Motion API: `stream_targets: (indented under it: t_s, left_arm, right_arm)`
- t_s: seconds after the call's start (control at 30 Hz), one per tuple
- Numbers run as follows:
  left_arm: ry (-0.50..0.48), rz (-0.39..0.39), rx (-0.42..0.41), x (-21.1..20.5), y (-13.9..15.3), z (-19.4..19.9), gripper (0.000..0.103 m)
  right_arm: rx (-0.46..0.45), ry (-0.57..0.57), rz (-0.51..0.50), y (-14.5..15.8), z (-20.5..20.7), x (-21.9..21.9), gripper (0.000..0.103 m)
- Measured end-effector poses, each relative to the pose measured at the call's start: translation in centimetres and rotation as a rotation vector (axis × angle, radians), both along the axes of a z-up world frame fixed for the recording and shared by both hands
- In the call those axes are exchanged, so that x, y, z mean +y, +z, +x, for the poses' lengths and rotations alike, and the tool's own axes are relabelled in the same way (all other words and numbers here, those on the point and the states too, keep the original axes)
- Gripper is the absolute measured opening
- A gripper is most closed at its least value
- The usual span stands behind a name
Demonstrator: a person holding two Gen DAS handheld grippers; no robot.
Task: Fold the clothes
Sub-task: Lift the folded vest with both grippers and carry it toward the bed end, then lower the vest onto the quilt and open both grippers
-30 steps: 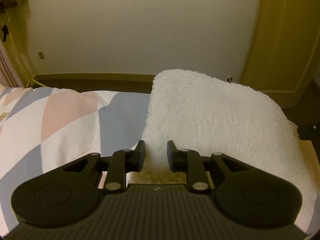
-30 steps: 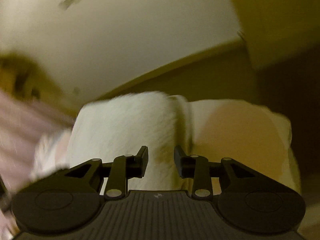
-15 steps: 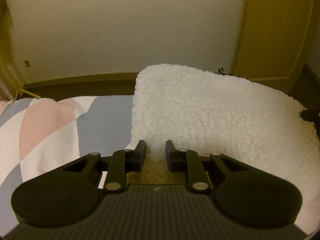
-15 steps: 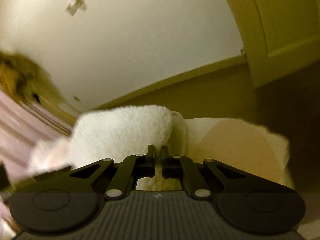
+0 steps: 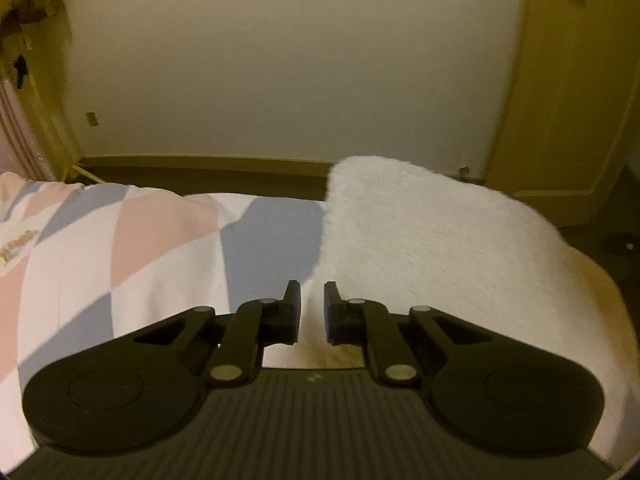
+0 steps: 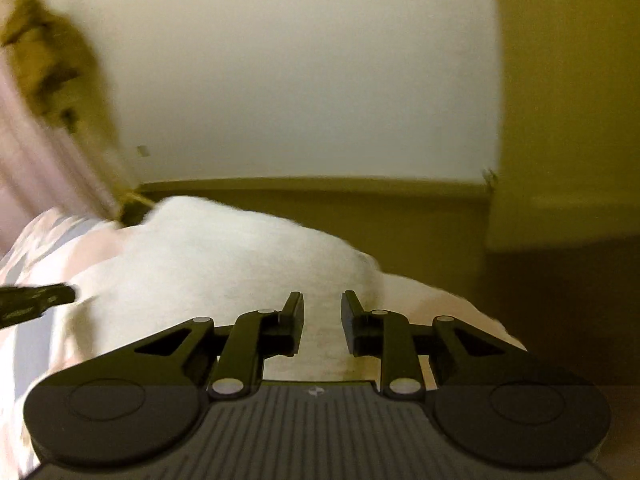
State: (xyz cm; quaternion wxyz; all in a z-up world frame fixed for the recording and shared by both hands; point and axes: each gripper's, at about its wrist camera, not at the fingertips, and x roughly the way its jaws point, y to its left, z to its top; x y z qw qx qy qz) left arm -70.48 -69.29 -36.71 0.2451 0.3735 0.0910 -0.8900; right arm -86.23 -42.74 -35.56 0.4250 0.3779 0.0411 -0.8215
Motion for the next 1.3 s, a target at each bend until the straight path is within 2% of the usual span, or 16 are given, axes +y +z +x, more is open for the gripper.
stream_targets:
  t_s: [0.1,0.2,0.23,0.33,0.43,0.53,0.57,0.67,0.73,0.87,1.03,1.13,1.17,1.23,1.3]
  left_arm:
    - [-0.033,-0.012,-0.049,0.9,-1.9,-0.1,0.009]
    - [-0.025,-0.052,-0.09,0.9,-4.0,-0.8,0.009]
    - [-0.026,-0.057,-0.096,0.9,-4.5,-1.0,0.009]
    - [-0.036,-0.106,-0.126,1.3,-5.2,-1.8,0.009]
    - [-0.039,-0.151,-0.135,2.1,-4.0,-1.9,0.008]
    - [-0.018,-0.106,-0.015,3.0,-1.1,0.0,0.008]
    - [-0.025,-0.096,0.0,3.4,-0.6,0.4,0.008]
    - [-0.053,-0.068,-0.024,4.6,-1.3,1.0,0.008]
    - [-0.041,-0.064,-0.068,4.6,-3.2,0.6,0.008]
    - [-0.027,-0.055,-0.08,4.5,-5.1,0.0,0.006]
    - [0.0,-0.047,-0.107,4.8,-4.9,0.0,0.006]
    - [0.033,-0.019,-0.128,5.1,-2.9,-0.1,0.009]
    - [0.047,-0.001,-0.136,5.3,-2.0,-0.1,0.012]
    - [0.092,0.02,-0.156,6.3,0.4,0.3,0.025]
    - [0.123,0.027,-0.17,7.9,2.6,1.0,0.031]
  right_arm:
    - [0.06,0.123,0.058,-1.2,3.2,-1.7,0.025]
    - [0.062,0.148,0.17,-4.5,4.0,-3.4,0.022]
    - [0.065,0.151,0.177,-5.2,4.0,-3.5,0.022]
    - [0.071,0.182,0.188,-4.3,3.7,-3.7,0.022]
    - [0.074,0.186,0.174,-2.6,3.4,-2.4,0.023]
    - [0.09,0.179,0.115,-0.7,3.4,-0.6,0.023]
    - [0.099,0.191,0.099,-0.2,4.0,-0.1,0.023]
    - [0.113,0.242,0.085,-0.9,4.7,-1.3,0.023]
    - [0.12,0.27,0.126,-2.5,5.3,-2.1,0.023]
    - [0.128,0.275,0.197,-5.5,5.3,-3.5,0.023]
    - [0.085,0.296,0.231,-4.7,4.7,-4.1,0.025]
    - [0.042,0.262,0.217,-2.6,4.2,-2.8,0.036]
    - [0.027,0.248,0.208,-1.7,4.1,-2.2,0.043]
    - [0.0,0.222,0.191,0.4,4.0,-0.9,0.052]
    - [-0.028,0.202,0.195,2.4,4.3,0.5,0.066]
